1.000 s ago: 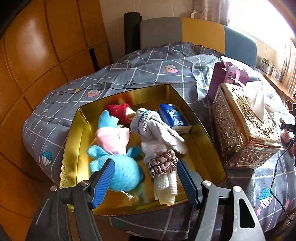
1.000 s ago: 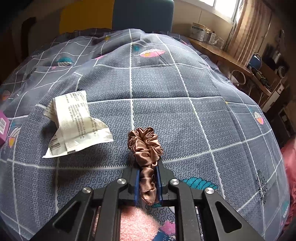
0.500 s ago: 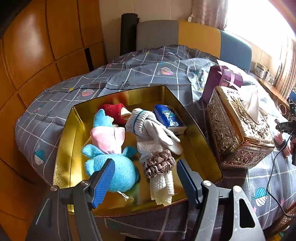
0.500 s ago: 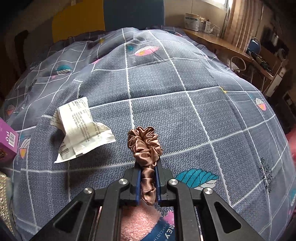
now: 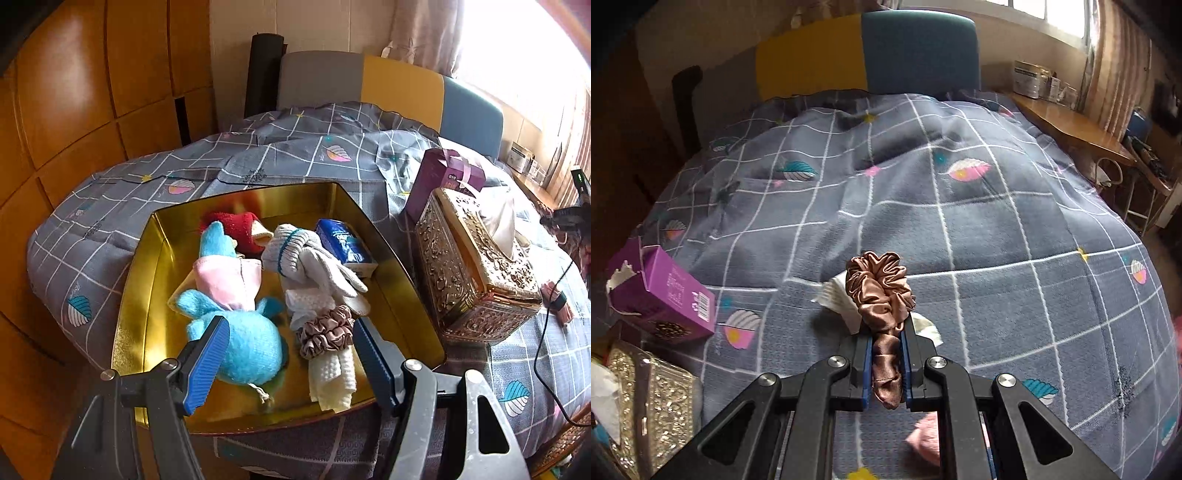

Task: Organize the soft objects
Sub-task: 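Lift the brown satin scrunchie with the right tool toward the gold tray, then lower the scrunchie into the gold tray and open the right tool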

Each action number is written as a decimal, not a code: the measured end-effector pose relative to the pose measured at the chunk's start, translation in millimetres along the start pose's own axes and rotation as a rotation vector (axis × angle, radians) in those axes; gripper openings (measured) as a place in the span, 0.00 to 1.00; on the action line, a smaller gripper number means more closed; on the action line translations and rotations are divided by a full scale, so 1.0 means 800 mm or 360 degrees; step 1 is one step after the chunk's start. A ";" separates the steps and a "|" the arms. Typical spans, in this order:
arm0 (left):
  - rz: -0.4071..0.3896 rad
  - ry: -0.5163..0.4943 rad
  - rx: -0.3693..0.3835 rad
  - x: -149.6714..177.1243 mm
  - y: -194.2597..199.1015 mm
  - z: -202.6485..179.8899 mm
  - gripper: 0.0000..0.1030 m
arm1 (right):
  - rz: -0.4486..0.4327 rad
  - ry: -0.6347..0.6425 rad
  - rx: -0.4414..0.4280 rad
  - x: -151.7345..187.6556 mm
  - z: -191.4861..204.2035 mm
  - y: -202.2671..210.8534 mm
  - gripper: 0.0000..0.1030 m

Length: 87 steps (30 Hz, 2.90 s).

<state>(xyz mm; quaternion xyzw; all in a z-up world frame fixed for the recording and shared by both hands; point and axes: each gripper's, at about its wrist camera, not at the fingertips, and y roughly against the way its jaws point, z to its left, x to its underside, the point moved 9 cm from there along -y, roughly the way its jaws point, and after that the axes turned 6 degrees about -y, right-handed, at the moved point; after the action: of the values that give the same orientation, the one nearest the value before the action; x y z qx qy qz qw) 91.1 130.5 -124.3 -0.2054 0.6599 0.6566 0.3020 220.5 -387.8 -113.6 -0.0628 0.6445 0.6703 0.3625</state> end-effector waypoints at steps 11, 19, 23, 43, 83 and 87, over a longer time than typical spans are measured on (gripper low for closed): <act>-0.0032 -0.0017 -0.0020 -0.003 0.011 0.008 0.68 | 0.0082 0.0252 -0.0180 -0.013 0.174 0.011 0.12; -0.0042 -0.0022 0.0002 0.003 0.016 0.008 0.68 | 0.0052 0.0408 -0.0371 -0.004 0.293 0.038 0.12; -0.0047 -0.0023 0.0011 0.006 0.019 0.009 0.68 | 0.0063 0.0536 -0.0494 0.020 0.352 0.056 0.12; -0.0027 0.0128 -0.0089 0.022 0.017 0.067 0.68 | 0.0411 0.1304 -0.1017 0.267 0.519 0.125 0.12; -0.0130 0.0046 -0.0178 -0.004 0.045 0.060 0.68 | 0.0001 0.1004 -0.0860 0.252 0.425 0.153 0.58; -0.0153 -0.0023 -0.0172 -0.011 0.050 0.041 0.68 | -0.0078 0.0908 -0.0793 0.220 0.375 0.161 0.61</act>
<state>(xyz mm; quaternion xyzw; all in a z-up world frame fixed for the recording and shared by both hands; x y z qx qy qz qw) 75.2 163.9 -87.2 -0.2481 0.6106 0.6776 0.3265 133.5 -31.7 -57.0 -0.3485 0.5352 0.7531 0.1578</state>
